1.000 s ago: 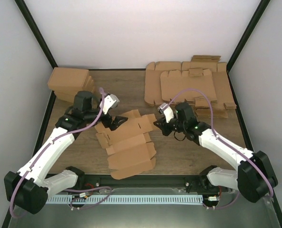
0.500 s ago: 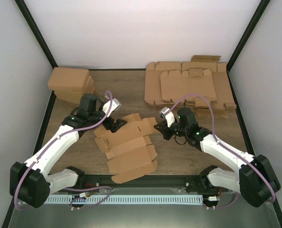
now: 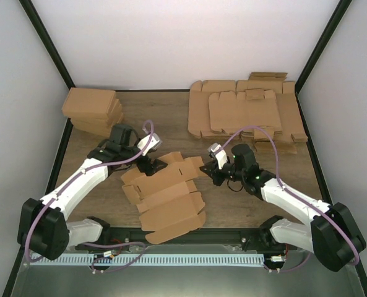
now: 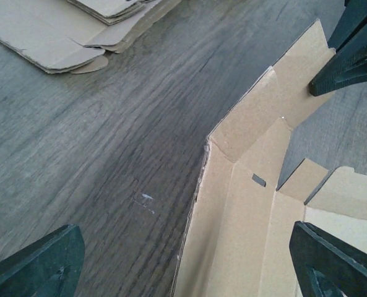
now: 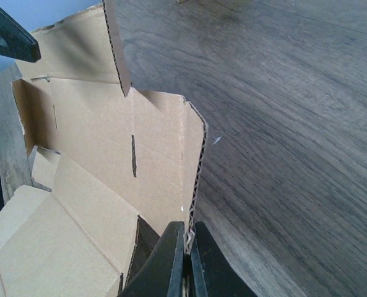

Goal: Fold the paper box

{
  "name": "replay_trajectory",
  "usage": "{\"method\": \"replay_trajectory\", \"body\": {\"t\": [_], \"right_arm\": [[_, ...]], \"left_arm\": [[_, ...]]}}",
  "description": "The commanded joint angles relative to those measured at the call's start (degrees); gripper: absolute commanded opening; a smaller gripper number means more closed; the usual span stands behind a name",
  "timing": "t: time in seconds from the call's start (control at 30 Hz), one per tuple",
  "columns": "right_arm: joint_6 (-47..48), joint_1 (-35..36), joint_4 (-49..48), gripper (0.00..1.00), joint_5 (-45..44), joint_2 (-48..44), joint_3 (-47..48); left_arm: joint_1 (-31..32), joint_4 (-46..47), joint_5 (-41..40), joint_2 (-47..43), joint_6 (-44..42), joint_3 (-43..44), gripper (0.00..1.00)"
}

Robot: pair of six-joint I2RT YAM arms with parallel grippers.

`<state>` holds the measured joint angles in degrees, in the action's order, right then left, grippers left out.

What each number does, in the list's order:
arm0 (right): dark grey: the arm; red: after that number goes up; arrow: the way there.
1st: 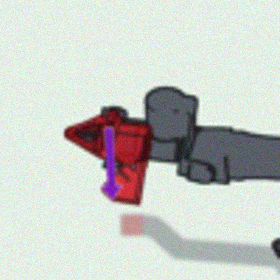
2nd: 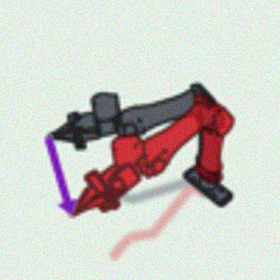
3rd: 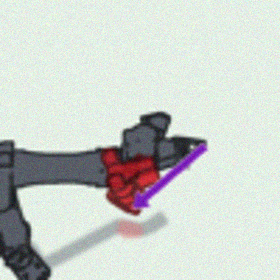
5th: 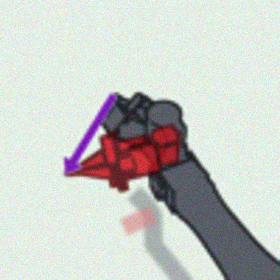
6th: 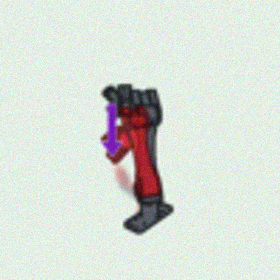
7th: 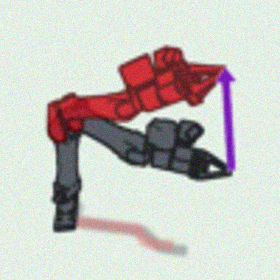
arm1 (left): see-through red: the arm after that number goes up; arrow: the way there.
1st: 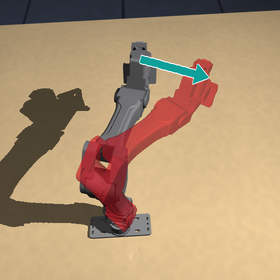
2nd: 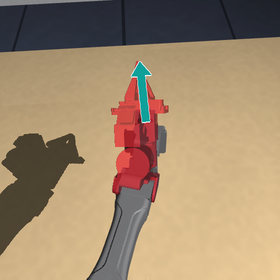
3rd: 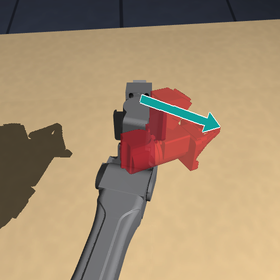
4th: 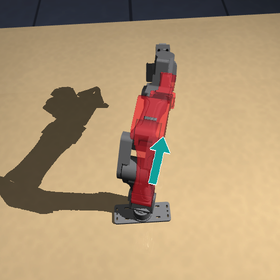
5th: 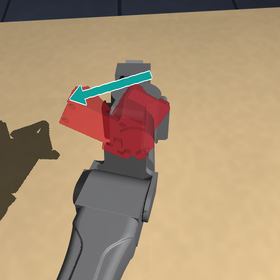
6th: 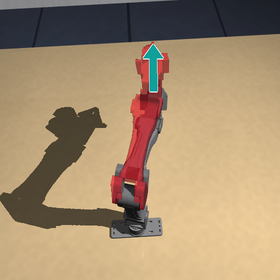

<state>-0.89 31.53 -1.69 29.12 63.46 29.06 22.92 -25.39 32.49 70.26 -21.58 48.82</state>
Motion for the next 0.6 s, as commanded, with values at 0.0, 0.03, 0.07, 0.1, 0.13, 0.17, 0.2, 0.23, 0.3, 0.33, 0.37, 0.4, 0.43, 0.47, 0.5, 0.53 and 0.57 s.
{"method": "replay_trajectory", "body": {"t": [0.0,0.03,0.07,0.1,0.13,0.17,0.2,0.23,0.3,0.33,0.37,0.4,0.43,0.47,0.5,0.53,0.57], "right_arm": [[0.7,0.6,-2.3,0.02,1.6,-0.9,0.4],[0.7,0.6,-2.3,0.02,1.4,-1.0,0.4],[0.7,0.6,-2.3,0.02,1.2,-0.9,0.5],[0.7,0.6,-2.1,0.02,0.9,-0.9,0.7],[0.7,0.6,-2.0,0.02,0.7,-0.8,0.8],[0.7,0.6,-1.9,0.01,0.4,-0.8,0.9],[0.6,0.6,-1.9,0.01,0.0,-0.8,1.0],[0.5,0.6,-1.7,0.01,-0.6,-0.8,1.1],[0.3,0.6,-1.8,0.01,-1.6,-0.7,1.2],[0.1,0.6,-1.9,0.01,-1.9,-0.6,1.3],[0.0,0.6,-2.0,0.01,-2.2,-0.3,1.5],[0.0,0.6,-2.1,0.01,-2.2,0.0,1.6],[-0.1,0.6,-2.3,0.01,-2.1,0.3,1.7],[-0.3,0.6,-2.6,0.01,-2.0,0.6,1.8],[-0.5,0.6,-2.9,0.01,-1.8,0.9,1.9],[-0.8,0.6,-3.3,0.01,-1.7,1.3,2.0],[-1.0,0.6,-3.9,0.01,-1.5,1.7,2.0]], "left_arm": [[0.1,-0.8,4.1,1.6,-2.5,1.3,0.89],[0.1,-1.2,4.5,2.2,-2.5,1.5,0.84],[0.2,-1.6,4.7,2.6,-2.6,1.8,0.8],[0.2,-2.1,4.8,2.9,-2.5,1.9,0.79],[0.3,-2.2,4.7,3.1,-2.2,2.0,0.77],[0.5,-2.4,4.5,3.1,-2.0,2.0,0.76],[0.7,-2.8,3.9,3.1,-2.0,1.9,0.74],[1.2,-3.2,3.0,3.1,-1.9,2.0,0.72],[1.9,-4.0,1.1,2.9,-1.9,2.4,0.63],[2.0,-4.3,0.3,2.7,-1.8,2.7,0.58],[2.1,-4.4,-0.7,2.6,-1.4,2.9,0.54],[2.2,-4.6,-1.5,2.4,-1.0,3.0,0.51],[2.3,-4.8,-2.4,2.3,-0.7,3.2,0.47],[2.4,-5.1,-3.2,2.2,-0.5,3.3,0.45],[2.5,-5.4,-4.1,2.1,-0.4,3.4,0.41],[2.7,-5.8,-5.1,1.9,-0.5,3.5,0.37],[3.0,-6.3,-6.3,1.8,-0.5,3.6,0.33]]}}
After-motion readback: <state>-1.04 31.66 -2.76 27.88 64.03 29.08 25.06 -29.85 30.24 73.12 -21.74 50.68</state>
